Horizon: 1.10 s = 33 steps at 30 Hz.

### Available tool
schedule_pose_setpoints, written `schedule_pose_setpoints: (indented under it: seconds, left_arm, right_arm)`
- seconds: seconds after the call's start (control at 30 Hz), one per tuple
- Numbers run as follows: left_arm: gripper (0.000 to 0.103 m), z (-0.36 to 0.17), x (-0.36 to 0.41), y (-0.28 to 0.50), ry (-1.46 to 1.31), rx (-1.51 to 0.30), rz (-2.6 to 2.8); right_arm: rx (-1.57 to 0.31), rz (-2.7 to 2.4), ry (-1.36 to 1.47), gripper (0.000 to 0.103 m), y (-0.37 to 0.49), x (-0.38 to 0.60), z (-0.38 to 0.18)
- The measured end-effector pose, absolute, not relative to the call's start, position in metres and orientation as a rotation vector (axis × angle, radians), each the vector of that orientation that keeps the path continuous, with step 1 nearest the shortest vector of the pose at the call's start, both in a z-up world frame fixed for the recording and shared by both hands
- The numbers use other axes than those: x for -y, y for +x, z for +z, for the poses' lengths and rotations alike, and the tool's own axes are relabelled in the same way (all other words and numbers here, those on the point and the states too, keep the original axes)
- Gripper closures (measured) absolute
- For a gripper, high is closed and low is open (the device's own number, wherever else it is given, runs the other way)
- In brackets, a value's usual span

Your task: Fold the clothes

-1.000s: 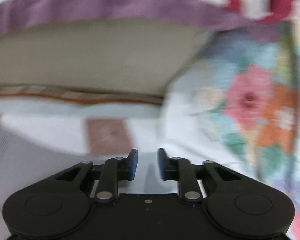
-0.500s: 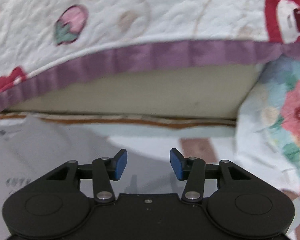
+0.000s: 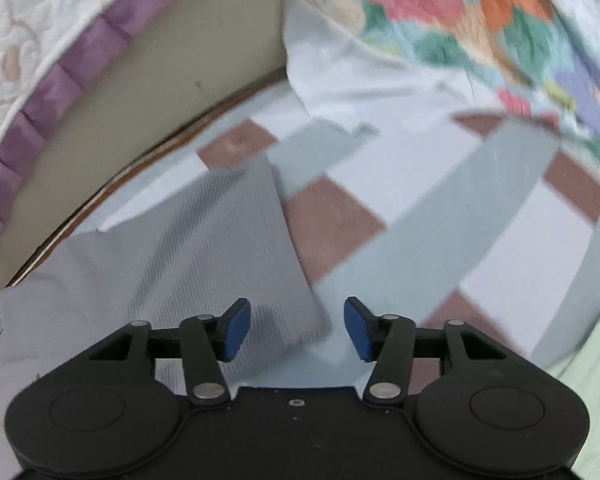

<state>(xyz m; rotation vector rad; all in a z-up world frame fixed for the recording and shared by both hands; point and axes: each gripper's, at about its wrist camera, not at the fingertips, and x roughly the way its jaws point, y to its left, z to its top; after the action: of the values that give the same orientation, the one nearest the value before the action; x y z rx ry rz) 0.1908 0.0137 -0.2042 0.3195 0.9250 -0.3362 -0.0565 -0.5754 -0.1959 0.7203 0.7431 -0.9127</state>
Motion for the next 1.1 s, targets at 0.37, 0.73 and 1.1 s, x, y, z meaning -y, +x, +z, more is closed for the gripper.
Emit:
schedule_pose_setpoints:
  seconds: [0.37, 0.73, 1.1]
  left_arm:
    - [0.100, -0.198, -0.026, 0.191, 0.372, -0.914, -0.255]
    - [0.061, -0.155, -0.057, 0.173, 0.071, -0.877, -0.318]
    - [0.058, -0.165, -0.015, 0.129, 0.224, -1.098, -0.626]
  right_arm:
    - [-0.771, -0.909, 0.333, 0.103, -0.038, 0.574, -0.185]
    - [-0.676, -0.602, 0.649, 0.078, -0.107, 0.561, -0.164]
    - [-0.895, -0.304, 0.665, 0.049, -0.110, 0.491, -0.174]
